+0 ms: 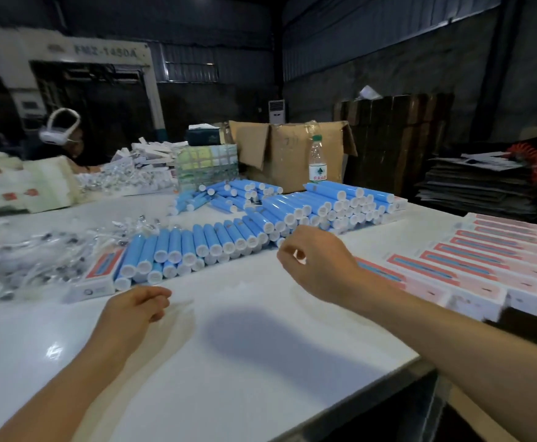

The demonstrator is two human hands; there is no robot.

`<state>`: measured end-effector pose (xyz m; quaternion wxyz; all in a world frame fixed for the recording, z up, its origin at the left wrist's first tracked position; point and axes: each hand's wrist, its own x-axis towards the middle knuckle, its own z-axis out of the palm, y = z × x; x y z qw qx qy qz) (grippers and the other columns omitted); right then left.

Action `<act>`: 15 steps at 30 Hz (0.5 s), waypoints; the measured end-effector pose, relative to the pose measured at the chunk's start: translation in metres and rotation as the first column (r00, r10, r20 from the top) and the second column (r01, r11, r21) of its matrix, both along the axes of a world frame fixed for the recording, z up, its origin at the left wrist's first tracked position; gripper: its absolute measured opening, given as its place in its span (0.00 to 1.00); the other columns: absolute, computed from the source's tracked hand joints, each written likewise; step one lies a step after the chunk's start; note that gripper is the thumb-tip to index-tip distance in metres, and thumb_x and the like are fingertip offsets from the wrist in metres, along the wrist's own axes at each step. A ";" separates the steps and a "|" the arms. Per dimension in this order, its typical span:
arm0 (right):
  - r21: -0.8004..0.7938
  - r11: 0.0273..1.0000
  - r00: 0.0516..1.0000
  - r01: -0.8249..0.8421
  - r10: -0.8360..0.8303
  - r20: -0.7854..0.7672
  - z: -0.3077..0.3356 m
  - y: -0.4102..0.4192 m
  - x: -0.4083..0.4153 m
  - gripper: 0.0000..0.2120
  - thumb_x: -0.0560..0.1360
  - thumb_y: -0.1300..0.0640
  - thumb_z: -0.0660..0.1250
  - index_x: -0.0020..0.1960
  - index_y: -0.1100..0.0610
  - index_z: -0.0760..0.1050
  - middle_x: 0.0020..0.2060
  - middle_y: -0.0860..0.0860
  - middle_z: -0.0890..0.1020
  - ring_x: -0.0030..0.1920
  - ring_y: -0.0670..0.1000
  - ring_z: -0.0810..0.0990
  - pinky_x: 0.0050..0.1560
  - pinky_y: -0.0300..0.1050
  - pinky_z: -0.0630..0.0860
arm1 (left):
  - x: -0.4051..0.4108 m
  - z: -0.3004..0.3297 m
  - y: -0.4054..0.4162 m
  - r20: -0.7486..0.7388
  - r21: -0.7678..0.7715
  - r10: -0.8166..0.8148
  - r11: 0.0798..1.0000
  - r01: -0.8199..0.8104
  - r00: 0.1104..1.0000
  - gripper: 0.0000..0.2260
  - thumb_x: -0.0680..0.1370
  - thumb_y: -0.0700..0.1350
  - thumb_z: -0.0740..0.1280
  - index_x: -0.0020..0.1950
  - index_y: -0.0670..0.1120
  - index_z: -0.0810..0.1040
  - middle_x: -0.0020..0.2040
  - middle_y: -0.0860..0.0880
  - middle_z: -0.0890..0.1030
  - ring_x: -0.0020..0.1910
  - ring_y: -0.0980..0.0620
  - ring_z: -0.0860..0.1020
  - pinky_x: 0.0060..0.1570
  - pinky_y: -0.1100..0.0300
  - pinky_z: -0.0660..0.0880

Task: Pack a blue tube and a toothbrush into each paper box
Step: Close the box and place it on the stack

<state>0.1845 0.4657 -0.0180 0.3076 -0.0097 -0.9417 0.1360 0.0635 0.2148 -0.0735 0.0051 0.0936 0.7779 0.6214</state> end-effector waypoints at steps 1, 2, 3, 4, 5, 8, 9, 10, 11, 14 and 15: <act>-0.012 0.999 0.999 -0.037 0.038 0.026 -0.004 -0.016 -0.015 0.11 0.78 0.54 0.61 0.41 0.57 0.76 0.40 0.49 0.77 0.41 0.50 0.73 0.42 0.47 0.71 | 0.001 0.001 0.000 -0.013 -0.009 0.006 1.000 -0.006 1.000 0.07 0.76 0.35 0.67 0.44 0.45 0.82 0.41 0.47 0.82 0.40 0.49 0.77 0.46 0.60 0.73; -0.024 0.997 0.996 -0.070 0.071 0.053 -0.009 -0.031 -0.030 0.12 0.78 0.54 0.60 0.39 0.58 0.75 0.39 0.51 0.77 0.39 0.51 0.73 0.41 0.49 0.72 | 0.003 0.002 0.000 -0.026 -0.022 0.009 1.000 -0.009 1.000 0.07 0.76 0.35 0.66 0.43 0.46 0.82 0.41 0.47 0.82 0.39 0.50 0.77 0.44 0.61 0.73; -0.036 0.995 0.991 -0.094 0.096 0.090 -0.015 -0.044 -0.044 0.12 0.78 0.55 0.60 0.38 0.58 0.74 0.39 0.52 0.77 0.39 0.52 0.74 0.40 0.50 0.72 | 0.003 0.002 0.000 -0.039 -0.042 0.004 0.999 -0.005 0.999 0.08 0.76 0.36 0.66 0.43 0.46 0.81 0.41 0.48 0.82 0.39 0.50 0.77 0.44 0.62 0.73; -0.037 0.993 0.986 -0.110 0.114 0.121 -0.022 -0.056 -0.057 0.12 0.78 0.55 0.59 0.39 0.59 0.73 0.39 0.53 0.77 0.39 0.53 0.74 0.41 0.50 0.72 | 0.004 0.002 -0.001 -0.045 -0.065 -0.004 0.998 0.001 0.999 0.08 0.77 0.36 0.66 0.43 0.47 0.81 0.41 0.48 0.82 0.40 0.51 0.77 0.45 0.61 0.74; -0.033 0.992 0.981 -0.119 0.123 0.153 -0.030 -0.066 -0.067 0.11 0.78 0.55 0.59 0.40 0.59 0.74 0.40 0.53 0.78 0.40 0.54 0.74 0.41 0.50 0.72 | 0.005 0.002 -0.001 -0.048 -0.085 -0.013 0.996 0.009 0.999 0.08 0.77 0.37 0.65 0.43 0.48 0.81 0.42 0.48 0.82 0.40 0.51 0.77 0.46 0.60 0.74; 0.005 0.986 0.966 -0.166 0.161 0.204 -0.053 -0.083 -0.088 0.10 0.78 0.56 0.58 0.41 0.56 0.74 0.40 0.50 0.76 0.41 0.52 0.73 0.42 0.46 0.70 | 0.003 0.002 -0.002 -0.050 -0.095 -0.037 0.995 0.032 0.998 0.09 0.77 0.38 0.65 0.41 0.50 0.80 0.40 0.49 0.82 0.38 0.53 0.76 0.46 0.59 0.75; 0.036 0.985 0.964 -0.169 0.157 0.213 -0.058 -0.085 -0.091 0.10 0.77 0.56 0.58 0.40 0.54 0.73 0.39 0.49 0.75 0.41 0.51 0.71 0.40 0.45 0.68 | 0.001 0.001 -0.001 -0.049 -0.093 -0.044 0.995 0.040 0.998 0.10 0.77 0.38 0.65 0.40 0.51 0.80 0.39 0.51 0.81 0.37 0.55 0.76 0.45 0.61 0.74; 0.068 0.983 0.965 -0.171 0.153 0.210 -0.063 -0.084 -0.094 0.10 0.77 0.57 0.58 0.38 0.53 0.72 0.37 0.48 0.73 0.40 0.50 0.71 0.38 0.43 0.66 | 0.000 0.000 -0.001 -0.047 -0.097 -0.051 0.994 0.046 0.998 0.10 0.77 0.39 0.65 0.40 0.52 0.80 0.38 0.54 0.81 0.36 0.57 0.75 0.43 0.63 0.73; 0.086 0.983 0.967 -0.162 0.141 0.211 -0.066 -0.082 -0.095 0.11 0.77 0.57 0.58 0.36 0.52 0.72 0.36 0.47 0.73 0.38 0.48 0.70 0.36 0.42 0.64 | -0.001 -0.002 0.000 -0.043 -0.106 -0.058 0.993 0.053 0.997 0.10 0.76 0.40 0.65 0.39 0.53 0.79 0.37 0.56 0.80 0.36 0.59 0.75 0.42 0.65 0.72; 0.113 0.983 0.975 -0.143 0.120 0.189 -0.066 -0.077 -0.095 0.12 0.77 0.56 0.60 0.35 0.53 0.74 0.34 0.48 0.73 0.36 0.45 0.70 0.34 0.40 0.65 | -0.005 -0.005 0.002 -0.022 -0.146 -0.075 0.987 0.071 0.997 0.08 0.76 0.42 0.65 0.42 0.53 0.80 0.37 0.60 0.78 0.39 0.59 0.75 0.48 0.63 0.73; 0.117 0.983 0.975 -0.144 0.120 0.187 -0.066 -0.079 -0.095 0.12 0.77 0.55 0.61 0.35 0.53 0.75 0.34 0.48 0.73 0.36 0.45 0.71 0.35 0.41 0.67 | -0.005 -0.005 0.001 -0.017 -0.159 -0.080 0.984 0.077 0.997 0.07 0.76 0.43 0.65 0.43 0.53 0.81 0.37 0.60 0.78 0.40 0.59 0.75 0.49 0.62 0.73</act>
